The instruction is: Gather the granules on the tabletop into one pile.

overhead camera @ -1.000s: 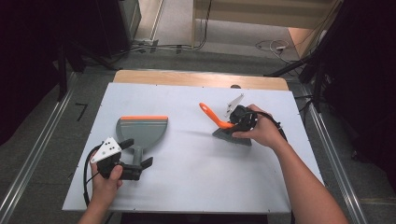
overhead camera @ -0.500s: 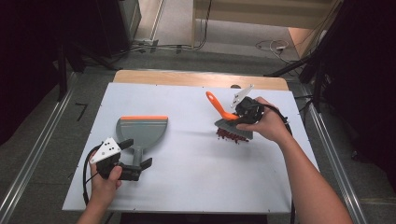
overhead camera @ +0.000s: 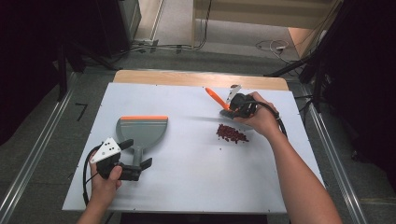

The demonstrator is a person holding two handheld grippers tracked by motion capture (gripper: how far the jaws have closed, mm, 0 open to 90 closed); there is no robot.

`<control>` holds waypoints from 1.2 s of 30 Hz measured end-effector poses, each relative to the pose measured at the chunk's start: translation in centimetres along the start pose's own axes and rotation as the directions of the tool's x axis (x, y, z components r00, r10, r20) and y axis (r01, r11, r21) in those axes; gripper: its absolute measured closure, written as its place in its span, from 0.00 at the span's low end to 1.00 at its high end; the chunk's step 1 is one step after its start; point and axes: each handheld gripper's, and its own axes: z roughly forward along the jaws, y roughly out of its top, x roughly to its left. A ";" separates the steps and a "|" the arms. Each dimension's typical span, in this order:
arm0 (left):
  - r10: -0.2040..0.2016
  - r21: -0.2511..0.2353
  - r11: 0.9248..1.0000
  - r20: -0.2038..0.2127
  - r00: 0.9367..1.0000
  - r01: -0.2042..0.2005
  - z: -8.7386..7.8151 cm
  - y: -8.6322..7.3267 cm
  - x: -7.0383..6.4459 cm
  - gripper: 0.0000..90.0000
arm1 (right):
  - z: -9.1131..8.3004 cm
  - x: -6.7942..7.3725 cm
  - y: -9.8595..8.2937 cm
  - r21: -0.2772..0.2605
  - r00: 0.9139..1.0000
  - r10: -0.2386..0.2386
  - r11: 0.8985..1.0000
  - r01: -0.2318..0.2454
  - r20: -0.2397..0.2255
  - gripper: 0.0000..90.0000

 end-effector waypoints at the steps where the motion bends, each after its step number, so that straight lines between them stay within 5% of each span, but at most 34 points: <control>1: 0.000 0.000 1.000 0.000 1.000 0.000 0.0 0.0 0.0 0.00 | 0.1 0.1 -0.1 -0.004 1.000 -0.007 1.000 0.007 -0.013 0.76; 3: -0.001 0.001 1.000 0.000 1.000 0.001 0.0 0.0 0.1 0.00 | -0.1 0.8 -0.2 -0.015 1.000 0.015 1.000 -0.016 -0.026 0.76; 10: 0.001 0.002 1.000 0.001 1.000 -0.001 0.1 0.1 -0.2 0.00 | -1.0 2.4 -0.2 -0.028 0.997 -0.020 0.999 0.018 -0.075 0.76; 12: 0.004 -0.001 1.000 0.002 1.000 -0.004 0.1 0.1 -0.2 0.00 | -1.6 2.4 -0.2 -0.026 0.999 -0.034 0.999 0.033 -0.040 0.76; 17: 0.001 0.001 1.000 -0.002 1.000 -0.001 0.1 0.1 -0.1 0.00 | -4.0 2.6 0.2 -0.104 0.998 -0.009 0.995 0.003 -0.057 0.76; 19: 0.002 0.000 1.000 -0.003 1.000 -0.002 0.1 0.1 -0.1 0.00 | -4.8 3.2 0.5 -0.117 0.992 0.004 0.993 -0.018 -0.123 0.76; 23: -0.001 0.001 1.000 -0.003 1.000 0.001 0.1 0.1 -0.1 0.00 | -4.9 5.1 1.4 -0.097 0.961 0.021 0.994 -0.050 -0.276 0.76; 25: 0.000 0.000 1.000 -0.004 1.000 0.000 0.0 0.1 -0.1 0.00 | -4.6 5.9 1.6 -0.090 0.953 0.023 0.995 -0.053 -0.303 0.76; 29: 0.000 0.001 1.000 -0.005 1.000 0.000 0.0 0.1 -0.1 0.00 | -3.2 7.1 2.0 -0.033 0.922 0.011 0.999 -0.026 -0.388 0.76; 32: -0.001 -0.002 1.000 -0.004 1.000 0.001 0.0 0.0 0.0 0.00 | -2.2 6.9 1.7 -0.014 0.923 0.007 1.000 -0.013 -0.386 0.76; 36: -0.001 -0.002 1.000 -0.005 1.000 0.001 0.0 0.0 0.0 0.00 | -1.7 5.5 1.0 -0.013 0.923 0.076 0.996 -0.087 -0.377 0.76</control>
